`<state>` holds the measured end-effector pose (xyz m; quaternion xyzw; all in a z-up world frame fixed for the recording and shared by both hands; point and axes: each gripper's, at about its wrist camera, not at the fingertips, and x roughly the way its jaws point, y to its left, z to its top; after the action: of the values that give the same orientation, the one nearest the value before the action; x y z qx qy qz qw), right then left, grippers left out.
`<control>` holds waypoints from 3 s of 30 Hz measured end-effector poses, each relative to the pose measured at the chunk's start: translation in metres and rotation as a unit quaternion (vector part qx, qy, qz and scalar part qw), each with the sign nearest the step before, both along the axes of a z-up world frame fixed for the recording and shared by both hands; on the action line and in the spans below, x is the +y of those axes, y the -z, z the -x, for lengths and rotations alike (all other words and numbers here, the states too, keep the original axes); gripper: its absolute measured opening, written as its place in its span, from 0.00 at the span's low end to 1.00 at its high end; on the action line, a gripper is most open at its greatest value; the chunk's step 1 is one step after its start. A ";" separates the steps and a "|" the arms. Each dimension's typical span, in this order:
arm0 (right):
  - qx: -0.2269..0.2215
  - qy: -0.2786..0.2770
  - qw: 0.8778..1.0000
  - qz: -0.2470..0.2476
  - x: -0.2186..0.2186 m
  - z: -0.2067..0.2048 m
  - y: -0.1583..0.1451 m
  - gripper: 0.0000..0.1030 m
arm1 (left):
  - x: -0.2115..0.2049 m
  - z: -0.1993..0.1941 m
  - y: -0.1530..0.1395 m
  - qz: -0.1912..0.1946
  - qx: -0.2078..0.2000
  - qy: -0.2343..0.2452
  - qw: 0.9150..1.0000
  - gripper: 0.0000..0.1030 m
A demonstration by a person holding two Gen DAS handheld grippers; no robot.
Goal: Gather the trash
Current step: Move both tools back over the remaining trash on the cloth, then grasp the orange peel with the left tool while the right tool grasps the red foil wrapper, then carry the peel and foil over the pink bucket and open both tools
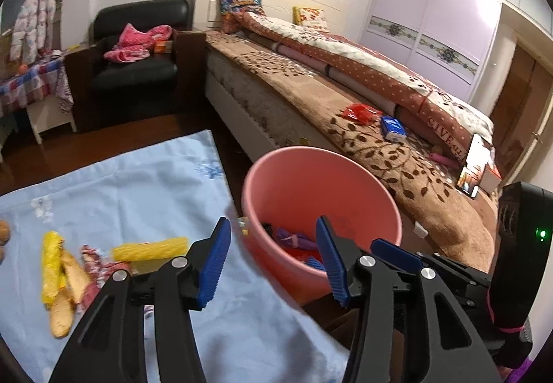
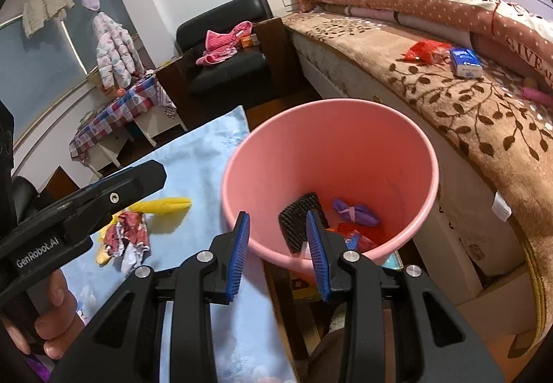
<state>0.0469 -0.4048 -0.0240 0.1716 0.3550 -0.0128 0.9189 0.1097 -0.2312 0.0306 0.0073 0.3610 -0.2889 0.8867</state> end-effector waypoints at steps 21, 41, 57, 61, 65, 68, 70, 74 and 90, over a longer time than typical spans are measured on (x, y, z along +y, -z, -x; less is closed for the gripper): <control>-0.021 -0.078 0.996 0.024 0.074 0.007 -0.019 0.34 | 0.128 0.040 -0.006 -0.002 -0.041 -0.075 0.996 0.56; 0.008 -0.140 0.990 0.013 0.111 -0.006 0.001 0.34 | 0.218 0.010 0.072 -0.042 0.064 -0.184 0.980 0.36; 0.036 -0.182 0.982 -0.029 0.136 -0.032 0.013 0.34 | 0.233 -0.010 0.100 -0.027 0.108 -0.199 0.974 0.04; 0.038 -0.183 0.982 -0.028 0.145 -0.047 0.016 0.34 | 0.246 -0.001 0.093 -0.010 0.104 -0.203 0.974 0.04; 0.054 -0.179 0.981 -0.041 0.152 -0.067 0.024 0.34 | 0.259 0.008 0.088 0.001 0.101 -0.211 0.972 0.04; 0.068 -0.180 0.980 -0.049 0.158 -0.081 0.032 0.34 | 0.268 0.011 0.087 0.009 0.102 -0.218 0.971 0.04; 0.075 -0.184 0.979 -0.045 0.163 -0.088 0.036 0.34 | 0.271 0.011 0.087 0.014 0.103 -0.221 0.970 0.04; 0.092 -0.198 0.975 -0.032 0.175 -0.095 0.044 0.34 | 0.277 0.013 0.086 0.028 0.107 -0.221 0.969 0.04; 0.010 -0.229 0.973 0.003 0.187 -0.049 -0.004 0.16 | 0.275 0.025 0.064 0.046 0.083 -0.209 0.973 0.04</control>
<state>0.0958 -0.2181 -0.0204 0.0826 0.3937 0.1950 0.8945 0.0843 0.0439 -0.0336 -0.1329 0.4131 -0.1132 0.8938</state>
